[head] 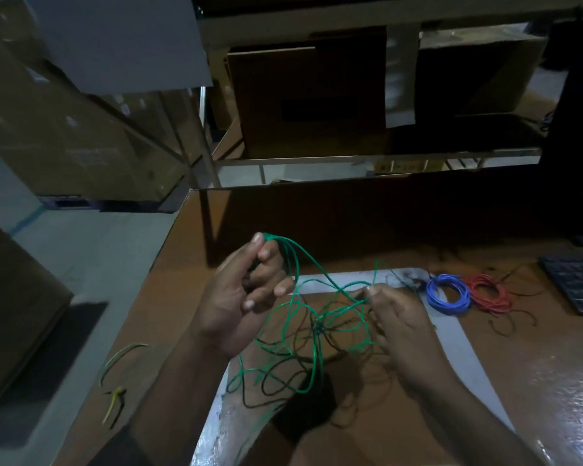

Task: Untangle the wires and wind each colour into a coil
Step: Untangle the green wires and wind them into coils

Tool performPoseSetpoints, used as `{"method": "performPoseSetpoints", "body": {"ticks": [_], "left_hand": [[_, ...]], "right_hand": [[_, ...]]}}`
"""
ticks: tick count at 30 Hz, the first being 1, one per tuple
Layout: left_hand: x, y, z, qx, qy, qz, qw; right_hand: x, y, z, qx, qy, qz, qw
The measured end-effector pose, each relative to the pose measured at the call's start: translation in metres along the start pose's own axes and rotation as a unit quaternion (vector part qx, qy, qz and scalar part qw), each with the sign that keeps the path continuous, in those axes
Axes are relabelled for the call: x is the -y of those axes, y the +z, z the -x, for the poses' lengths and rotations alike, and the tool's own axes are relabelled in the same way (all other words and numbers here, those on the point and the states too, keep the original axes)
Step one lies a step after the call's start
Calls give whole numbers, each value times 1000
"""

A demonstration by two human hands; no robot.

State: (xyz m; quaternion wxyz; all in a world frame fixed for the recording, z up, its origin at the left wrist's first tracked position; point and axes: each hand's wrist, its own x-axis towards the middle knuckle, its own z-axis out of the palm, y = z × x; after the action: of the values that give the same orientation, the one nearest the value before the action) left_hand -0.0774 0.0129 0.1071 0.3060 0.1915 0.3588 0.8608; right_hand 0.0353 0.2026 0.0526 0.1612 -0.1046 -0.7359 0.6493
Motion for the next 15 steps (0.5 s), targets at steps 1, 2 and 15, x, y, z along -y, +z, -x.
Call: {"method": "performPoseSetpoints", "body": {"ticks": [1,2,15], "left_hand": [[-1,-3,-2,-14,5,15,1000],[-2,-8,-5,-29,9,35,999],[12,-18,-23,-141,32,-20,989]], "right_hand": [[3,0,2,-8,12,-38,999],[3,-2,3,-22,13,-68,997],[1,-10,1,-120,-54,-81,988]]}}
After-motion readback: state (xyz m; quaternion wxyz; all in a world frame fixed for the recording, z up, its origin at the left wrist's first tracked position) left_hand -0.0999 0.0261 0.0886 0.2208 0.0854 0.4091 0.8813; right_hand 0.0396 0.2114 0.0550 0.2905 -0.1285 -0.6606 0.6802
